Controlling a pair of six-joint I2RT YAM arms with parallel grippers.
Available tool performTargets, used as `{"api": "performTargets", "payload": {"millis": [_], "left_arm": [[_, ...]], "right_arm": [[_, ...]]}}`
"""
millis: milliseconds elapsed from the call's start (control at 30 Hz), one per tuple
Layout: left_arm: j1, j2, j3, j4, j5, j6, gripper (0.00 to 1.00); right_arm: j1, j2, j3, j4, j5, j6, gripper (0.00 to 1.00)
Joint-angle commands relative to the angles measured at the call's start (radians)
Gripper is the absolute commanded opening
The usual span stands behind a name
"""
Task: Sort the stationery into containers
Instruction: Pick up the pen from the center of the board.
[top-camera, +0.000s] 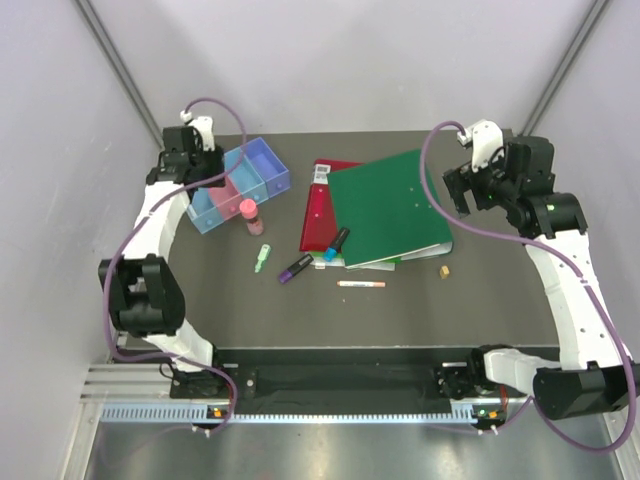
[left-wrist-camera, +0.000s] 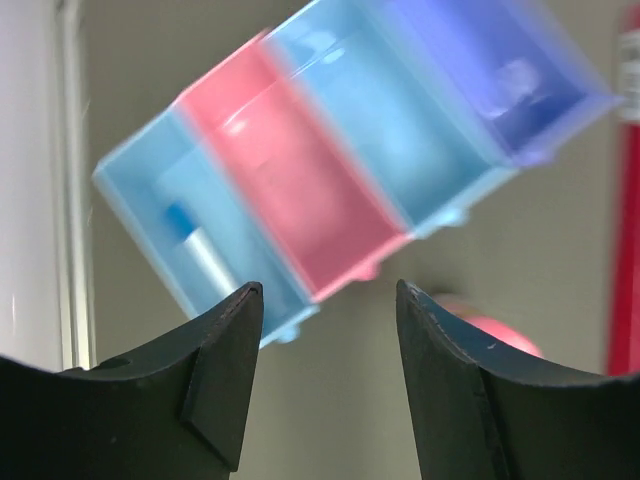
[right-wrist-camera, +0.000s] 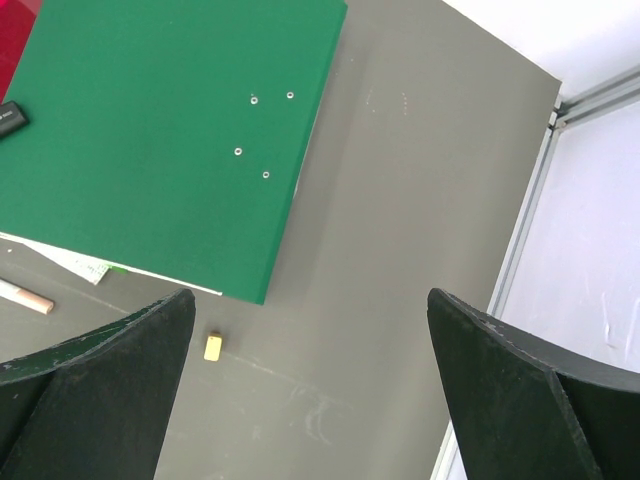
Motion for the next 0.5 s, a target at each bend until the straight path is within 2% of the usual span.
{"api": "performTargets", "payload": {"millis": [0,167,233,467], "left_arm": [[-0.104,-0.098,-0.039,0.004,0.242,0.199,0.61],[-0.309,-0.147,-0.139,-0.039,0.254,0.322,0.61],[-0.386,-0.137,-0.16,-0.038,0.234,0.315,0.61],[-0.526,-0.026,-0.17,-0.024,0.236,0.255,0.63]], "right_arm": [[-0.001,-0.035,-0.009,0.008,-0.018,0.017,1.0],[-0.001,-0.04,-0.017,0.004,-0.009,0.013,1.0],[-0.001,-0.043,-0.022,0.004,-0.007,0.013,0.99],[-0.001,-0.05,-0.026,-0.001,-0.006,0.013,1.0]]}}
